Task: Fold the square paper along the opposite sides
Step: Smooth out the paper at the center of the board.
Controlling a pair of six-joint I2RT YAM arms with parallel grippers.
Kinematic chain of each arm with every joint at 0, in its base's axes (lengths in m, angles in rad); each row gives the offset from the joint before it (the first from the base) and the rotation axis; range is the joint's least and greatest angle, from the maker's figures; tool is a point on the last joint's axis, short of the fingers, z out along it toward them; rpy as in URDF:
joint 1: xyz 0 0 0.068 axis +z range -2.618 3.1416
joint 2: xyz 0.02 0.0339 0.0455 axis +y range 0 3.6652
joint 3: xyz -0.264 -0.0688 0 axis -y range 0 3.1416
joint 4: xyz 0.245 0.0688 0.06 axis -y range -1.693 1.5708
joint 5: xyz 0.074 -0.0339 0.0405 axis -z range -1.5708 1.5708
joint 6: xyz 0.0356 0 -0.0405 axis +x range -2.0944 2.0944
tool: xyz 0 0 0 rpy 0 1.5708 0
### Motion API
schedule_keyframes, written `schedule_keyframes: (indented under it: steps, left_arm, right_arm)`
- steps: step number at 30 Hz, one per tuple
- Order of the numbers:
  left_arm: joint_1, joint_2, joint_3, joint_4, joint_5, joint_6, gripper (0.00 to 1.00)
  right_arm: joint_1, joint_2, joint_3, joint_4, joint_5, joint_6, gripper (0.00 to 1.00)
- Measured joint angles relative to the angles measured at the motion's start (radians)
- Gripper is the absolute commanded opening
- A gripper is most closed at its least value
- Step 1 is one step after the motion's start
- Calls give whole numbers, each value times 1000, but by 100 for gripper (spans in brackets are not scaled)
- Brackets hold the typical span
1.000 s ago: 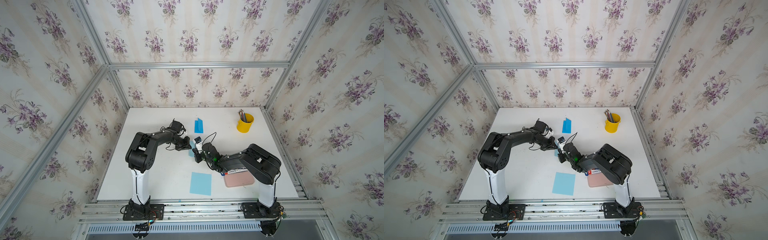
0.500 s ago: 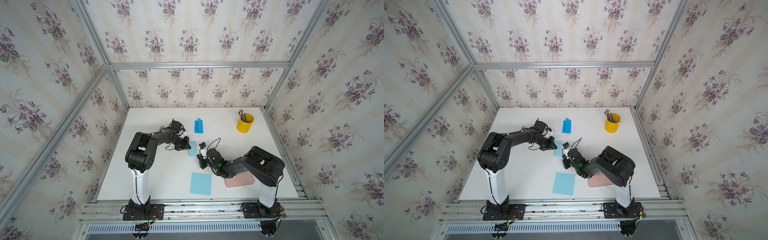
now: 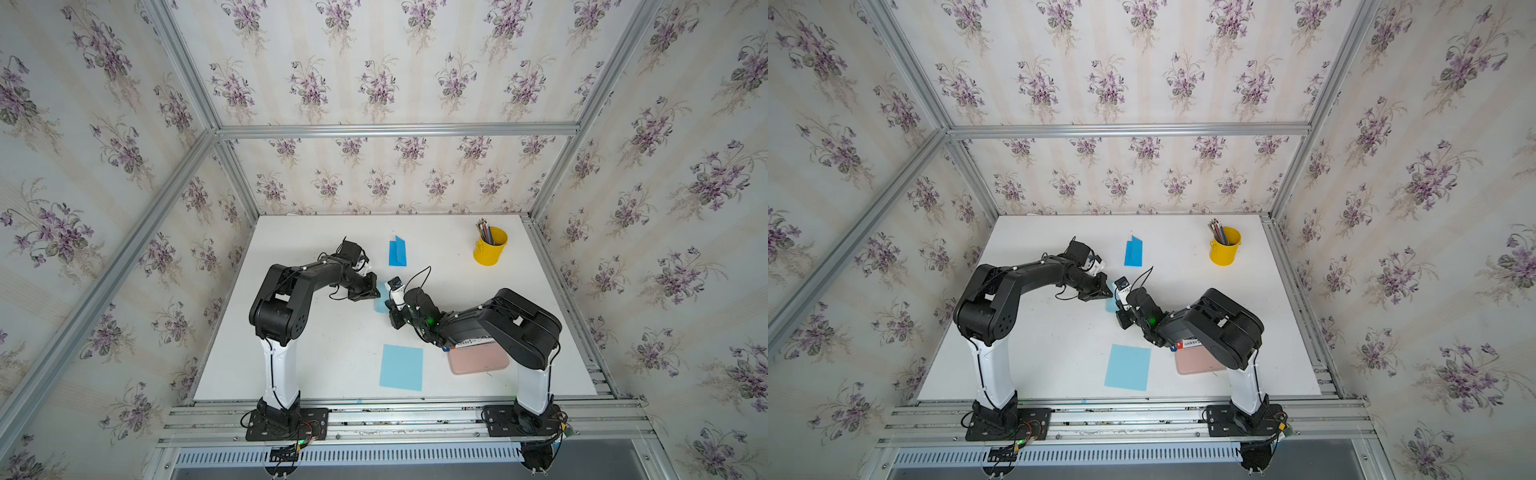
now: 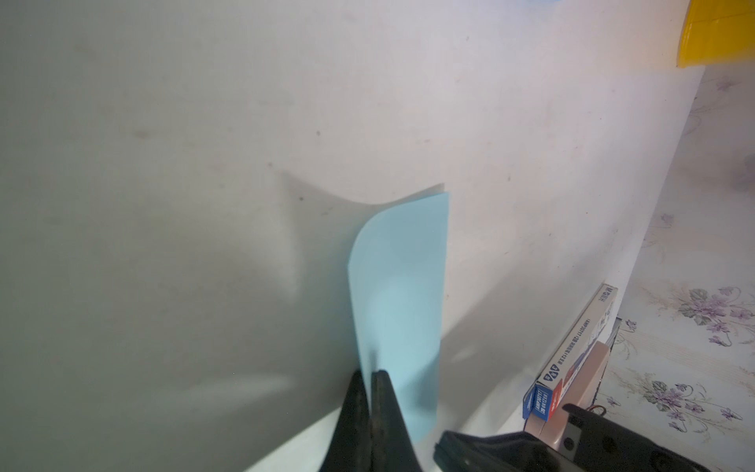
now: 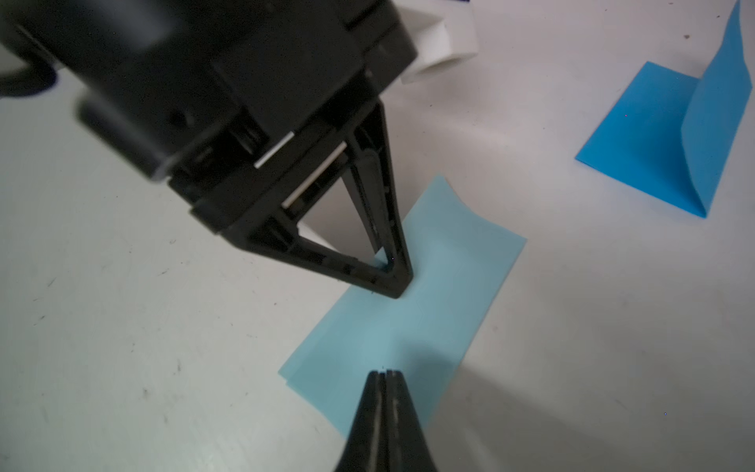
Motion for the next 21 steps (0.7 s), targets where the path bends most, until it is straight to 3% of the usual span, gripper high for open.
schedule_keyframes:
  steps: [6,16,21]
  left_arm:
    - [1,-5,-3,2,-14,2,0]
    - [8,2,20,-30,-22,13,0]
    - [20,21,112,-138,-111,74,0]
  right_arm:
    - [1,43,-4,45,6,0,0]
    - [1,-124,-206,33,42,26,0]
    - [-10,-214,-213,-50,74,13,0]
